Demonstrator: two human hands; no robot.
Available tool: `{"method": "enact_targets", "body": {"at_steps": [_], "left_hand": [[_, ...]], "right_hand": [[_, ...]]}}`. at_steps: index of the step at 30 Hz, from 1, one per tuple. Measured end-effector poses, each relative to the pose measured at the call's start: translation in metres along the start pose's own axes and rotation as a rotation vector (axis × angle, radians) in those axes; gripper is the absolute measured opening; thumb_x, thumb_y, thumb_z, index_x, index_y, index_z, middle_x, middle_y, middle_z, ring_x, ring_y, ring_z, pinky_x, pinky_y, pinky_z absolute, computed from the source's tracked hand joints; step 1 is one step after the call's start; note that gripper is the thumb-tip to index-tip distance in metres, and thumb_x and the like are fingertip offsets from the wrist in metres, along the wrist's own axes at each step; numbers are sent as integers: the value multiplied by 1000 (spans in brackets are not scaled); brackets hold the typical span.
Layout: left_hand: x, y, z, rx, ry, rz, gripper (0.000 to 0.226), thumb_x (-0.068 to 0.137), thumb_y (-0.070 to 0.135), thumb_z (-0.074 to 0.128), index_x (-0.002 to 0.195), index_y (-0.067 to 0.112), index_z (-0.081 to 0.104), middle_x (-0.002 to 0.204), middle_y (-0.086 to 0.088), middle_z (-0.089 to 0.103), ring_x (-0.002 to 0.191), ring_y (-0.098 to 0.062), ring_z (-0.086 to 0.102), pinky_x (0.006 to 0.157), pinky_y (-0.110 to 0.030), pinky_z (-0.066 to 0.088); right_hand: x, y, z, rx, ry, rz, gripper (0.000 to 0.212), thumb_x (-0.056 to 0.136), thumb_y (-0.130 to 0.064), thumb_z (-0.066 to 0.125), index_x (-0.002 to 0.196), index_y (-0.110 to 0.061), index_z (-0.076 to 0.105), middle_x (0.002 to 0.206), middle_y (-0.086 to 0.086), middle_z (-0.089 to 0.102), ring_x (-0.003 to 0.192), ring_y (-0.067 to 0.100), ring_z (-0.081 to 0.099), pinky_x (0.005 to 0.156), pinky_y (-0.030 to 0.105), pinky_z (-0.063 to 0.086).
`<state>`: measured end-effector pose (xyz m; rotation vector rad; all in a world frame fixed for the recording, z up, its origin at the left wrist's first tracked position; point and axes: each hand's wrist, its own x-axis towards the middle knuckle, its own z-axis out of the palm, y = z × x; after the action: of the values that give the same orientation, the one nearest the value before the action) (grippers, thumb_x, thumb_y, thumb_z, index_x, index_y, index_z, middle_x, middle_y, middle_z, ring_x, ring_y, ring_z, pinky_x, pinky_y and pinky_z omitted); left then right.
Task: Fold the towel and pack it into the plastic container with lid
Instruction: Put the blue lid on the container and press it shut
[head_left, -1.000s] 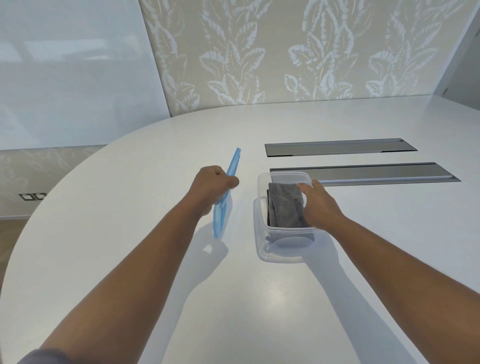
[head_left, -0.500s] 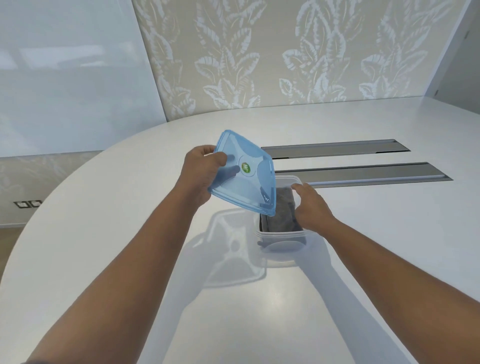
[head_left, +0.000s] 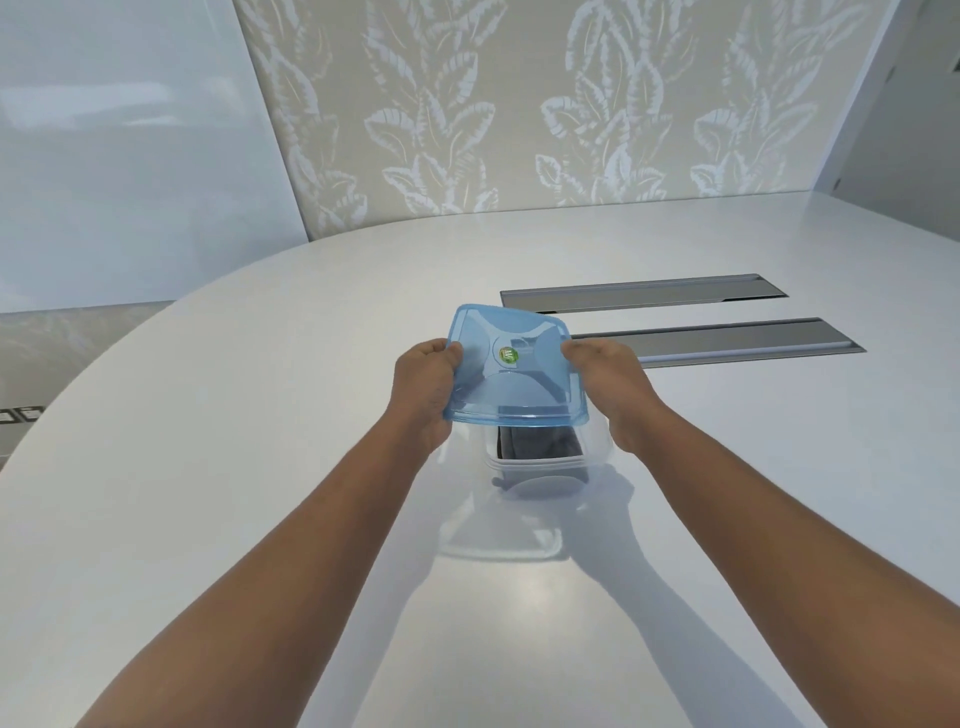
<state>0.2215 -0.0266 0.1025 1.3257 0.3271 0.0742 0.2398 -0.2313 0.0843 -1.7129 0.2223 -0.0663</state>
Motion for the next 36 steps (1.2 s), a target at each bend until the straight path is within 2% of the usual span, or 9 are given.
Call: {"method": "enact_targets", "body": {"at_steps": [4,7,11,17,20,24,30,33,36], "left_hand": [[-8,-19,16,130,47,86,25,103,18,52,85,12,68,74,-1,66,68,-21,54,66,-32,48],[-12,-34,23,197,98,129,26,103,20,48,97,4,67,87,-7,62,75,-22,49,72,-33,43],[-15,-49,27,288,109,155,22,104,21,43,87,13,55,90,-2,51,80,-19,41,65,-31,34],[-12,-65,31,305,91,159,32,106,19,39,76,30,44,77,12,47,70,-10,40,59,-21,32],[-12,-67,33,320,101,155,39,106,18,40,71,35,34,73,18,40,61,-1,36,51,-12,31],[-10,-68,33,334,99,163,33,106,19,40,74,30,43,76,14,45,63,-3,38,51,-11,32],[-7,-70,29,358,101,148,27,106,20,41,98,4,61,85,1,58,69,-13,48,53,-17,39],[-6,-68,28,377,99,123,28,106,21,41,102,4,63,86,-2,61,66,-12,49,49,-14,40],[-7,-67,28,385,86,101,23,106,20,41,102,8,61,95,-6,63,73,-16,53,44,-12,40]], "right_hand": [[-1,7,-5,2,51,-26,29,99,-37,63,118,-16,70,108,0,74,89,17,69,68,29,54],[1,19,-9,-22,45,-20,26,98,-40,65,114,-21,70,108,-1,73,95,20,70,81,39,59],[1,30,-14,-13,41,-34,10,98,-35,64,93,-30,72,94,-7,74,86,17,70,68,31,56],[-1,39,-17,28,-4,16,31,97,-34,68,124,-18,69,123,2,70,107,25,70,93,48,60],[-1,43,-18,40,-22,18,24,98,-30,67,119,-18,71,115,2,75,98,24,74,81,41,63],[-1,46,-17,24,-22,-2,17,100,-28,64,114,-22,73,106,-2,77,91,21,74,66,31,60],[0,45,-16,-16,-32,-14,10,101,-29,63,98,-32,72,100,-5,78,86,17,75,69,31,62],[1,42,-17,-53,-47,-13,12,102,-29,61,99,-30,72,97,-7,78,84,15,75,62,25,59],[4,40,-15,-120,-60,0,17,105,-28,55,99,-28,71,98,-1,77,87,21,73,71,34,62]]}}
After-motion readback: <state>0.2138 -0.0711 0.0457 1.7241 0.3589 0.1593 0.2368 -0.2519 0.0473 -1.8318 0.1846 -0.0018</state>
